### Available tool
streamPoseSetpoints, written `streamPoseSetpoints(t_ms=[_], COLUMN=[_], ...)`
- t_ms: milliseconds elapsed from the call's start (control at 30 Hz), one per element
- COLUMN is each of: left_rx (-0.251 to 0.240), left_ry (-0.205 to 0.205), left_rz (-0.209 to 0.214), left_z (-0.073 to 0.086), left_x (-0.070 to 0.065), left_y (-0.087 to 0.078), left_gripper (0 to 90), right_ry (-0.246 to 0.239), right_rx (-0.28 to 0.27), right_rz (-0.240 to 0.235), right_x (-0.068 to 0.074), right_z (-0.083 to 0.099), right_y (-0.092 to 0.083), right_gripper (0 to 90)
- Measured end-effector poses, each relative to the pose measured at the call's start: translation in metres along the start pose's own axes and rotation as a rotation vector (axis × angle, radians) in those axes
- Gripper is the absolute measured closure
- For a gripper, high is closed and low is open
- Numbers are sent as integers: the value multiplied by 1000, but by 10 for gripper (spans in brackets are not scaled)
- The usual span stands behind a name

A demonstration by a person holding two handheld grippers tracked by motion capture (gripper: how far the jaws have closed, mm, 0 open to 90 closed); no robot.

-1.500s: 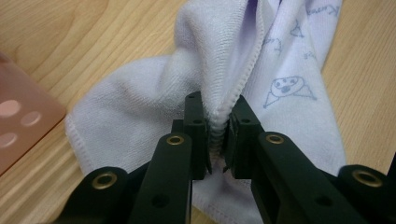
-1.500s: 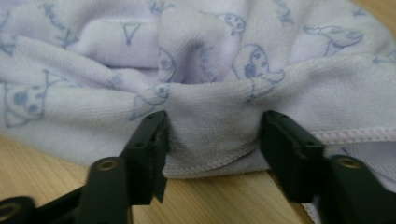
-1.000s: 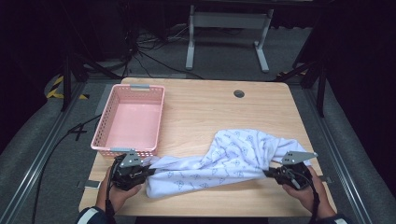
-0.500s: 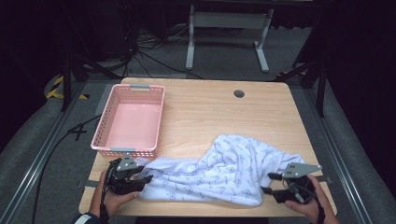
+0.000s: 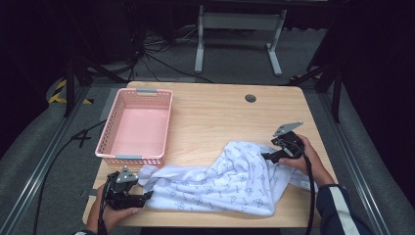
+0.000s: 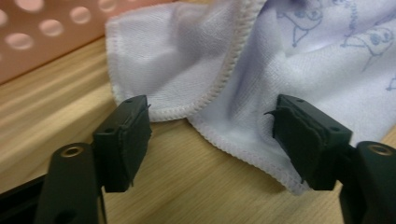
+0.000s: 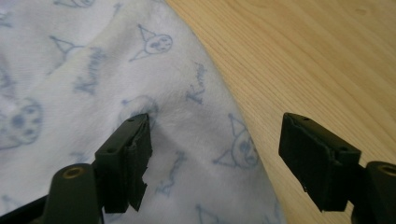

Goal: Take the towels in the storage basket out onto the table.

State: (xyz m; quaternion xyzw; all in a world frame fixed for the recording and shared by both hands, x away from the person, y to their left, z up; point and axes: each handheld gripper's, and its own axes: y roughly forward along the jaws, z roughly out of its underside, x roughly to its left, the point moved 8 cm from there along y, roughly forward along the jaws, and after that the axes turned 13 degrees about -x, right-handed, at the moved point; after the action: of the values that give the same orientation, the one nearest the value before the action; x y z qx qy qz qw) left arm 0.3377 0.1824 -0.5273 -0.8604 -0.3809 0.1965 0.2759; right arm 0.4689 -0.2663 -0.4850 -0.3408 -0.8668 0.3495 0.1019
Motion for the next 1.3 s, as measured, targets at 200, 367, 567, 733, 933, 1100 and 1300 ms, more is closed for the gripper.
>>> streamPoseSetpoints(t_ms=[200, 367, 567, 733, 933, 1100, 1300], left_rx=[12, 3, 14, 42, 19, 13, -132], left_ry=[66, 68, 46, 80, 46, 103, 80], left_rz=[-36, -45, -45, -63, -19, 66, 52], left_z=[0, 2, 6, 12, 13, 18, -6], left_x=[-5, -9, -7, -8, -8, -31, -43], left_y=[2, -2, -10, -19, -36, -32, -33], left_gripper=[340, 559, 841, 865, 869, 863, 559], right_ry=[10, 30, -7, 10, 89, 67, 39], right_rx=[51, 61, 45, -74, -222, -195, -202], right_rz=[0, -61, -72, 90, 251, 231, 136], right_x=[-5, 1, 3, -16, -41, -35, -8], right_z=[6, 7, 2, -17, -31, -30, -44], right_y=[19, 17, 16, 1, -28, -24, -8], right_gripper=[168, 378, 779, 798, 805, 799, 818])
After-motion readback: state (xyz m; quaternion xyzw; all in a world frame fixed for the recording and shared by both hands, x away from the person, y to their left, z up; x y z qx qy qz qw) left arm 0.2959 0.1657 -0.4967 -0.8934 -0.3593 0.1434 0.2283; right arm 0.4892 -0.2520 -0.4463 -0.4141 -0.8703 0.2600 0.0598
